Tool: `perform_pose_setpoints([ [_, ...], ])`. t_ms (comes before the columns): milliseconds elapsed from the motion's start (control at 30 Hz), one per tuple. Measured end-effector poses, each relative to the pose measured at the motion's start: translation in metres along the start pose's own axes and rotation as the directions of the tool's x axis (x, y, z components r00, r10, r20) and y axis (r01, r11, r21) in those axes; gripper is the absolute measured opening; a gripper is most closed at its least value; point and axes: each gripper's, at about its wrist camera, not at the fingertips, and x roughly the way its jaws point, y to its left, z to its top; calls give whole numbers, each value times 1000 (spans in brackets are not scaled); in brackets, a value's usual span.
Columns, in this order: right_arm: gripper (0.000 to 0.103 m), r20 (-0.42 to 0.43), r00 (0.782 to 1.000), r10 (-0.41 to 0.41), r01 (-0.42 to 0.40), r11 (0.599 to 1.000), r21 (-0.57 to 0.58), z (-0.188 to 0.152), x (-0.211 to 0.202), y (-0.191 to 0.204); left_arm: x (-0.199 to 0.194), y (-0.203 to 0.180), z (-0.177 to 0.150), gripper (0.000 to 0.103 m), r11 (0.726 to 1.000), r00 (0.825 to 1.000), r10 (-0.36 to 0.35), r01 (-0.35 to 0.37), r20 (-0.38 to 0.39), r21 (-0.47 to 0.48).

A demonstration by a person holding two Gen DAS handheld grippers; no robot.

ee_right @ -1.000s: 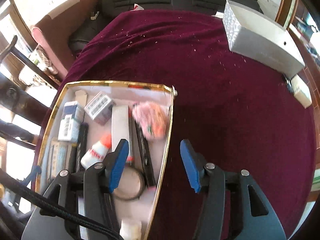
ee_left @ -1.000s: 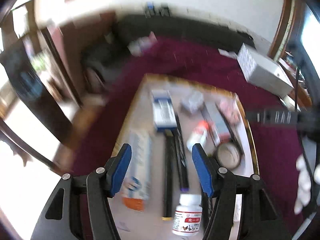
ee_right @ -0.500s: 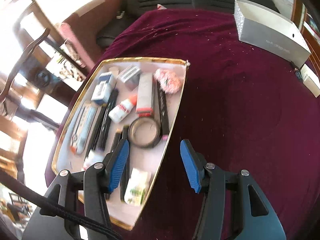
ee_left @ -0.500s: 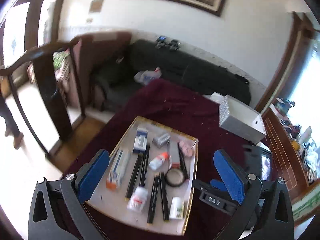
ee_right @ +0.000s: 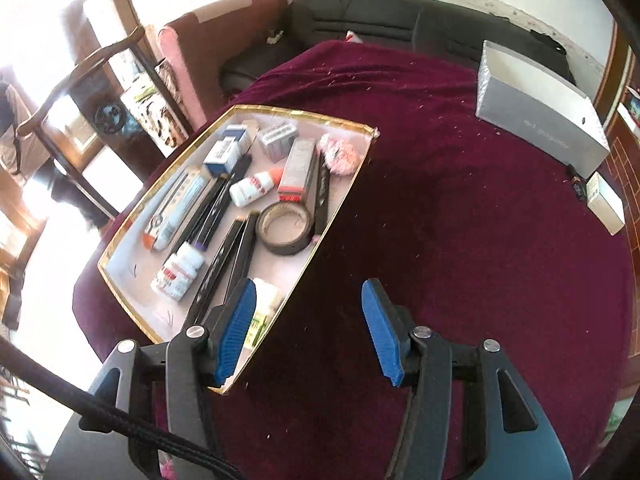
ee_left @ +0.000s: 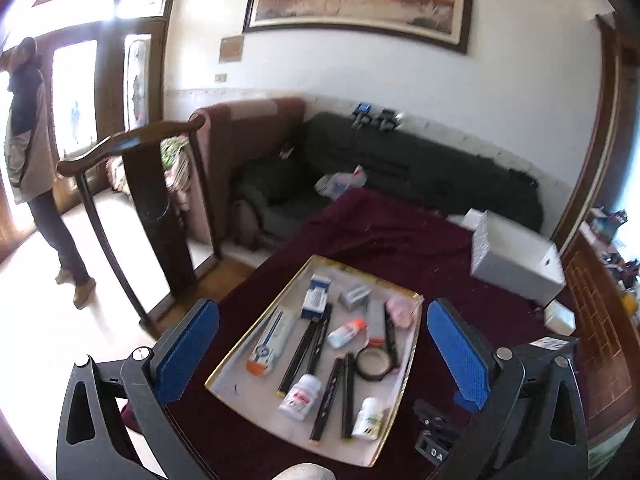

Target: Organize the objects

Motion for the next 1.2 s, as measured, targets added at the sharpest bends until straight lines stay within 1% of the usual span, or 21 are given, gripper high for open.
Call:
perform_pose_setpoints([
  [33,54,-12,1000,4,-4,1000,-6,-2,2,2,4,0,-2,102,1000,1000,5,-5,-12,0],
  [100,54,-29,1000,10,-11,1000,-21,-6,6,7,13,2,-9,102,999,999,41,-41,-34,-2],
  [133,54,-37,999,14,-15,999,-34,-7,8,11,18,3,-13,102,998,997,60,-60,-49,4],
  [267,54,-49,998,25,-30,995,-92,-14,10,26,36,12,-25,102,995,988,100,-102,-115,-7],
  [433,55,-57,998,19,-28,986,-166,-20,15,45,48,20,-34,102,990,979,140,-141,-145,1],
  [500,55,-72,997,26,-38,985,-168,-21,19,49,54,25,-35,102,989,977,142,-145,-161,-4],
  [700,55,-88,996,18,-34,982,-184,-20,27,57,72,34,-36,102,990,968,138,-143,-210,-8],
  [1200,55,-139,990,-12,-12,984,-176,-18,47,71,107,52,-36,102,991,950,134,-133,-283,25],
])
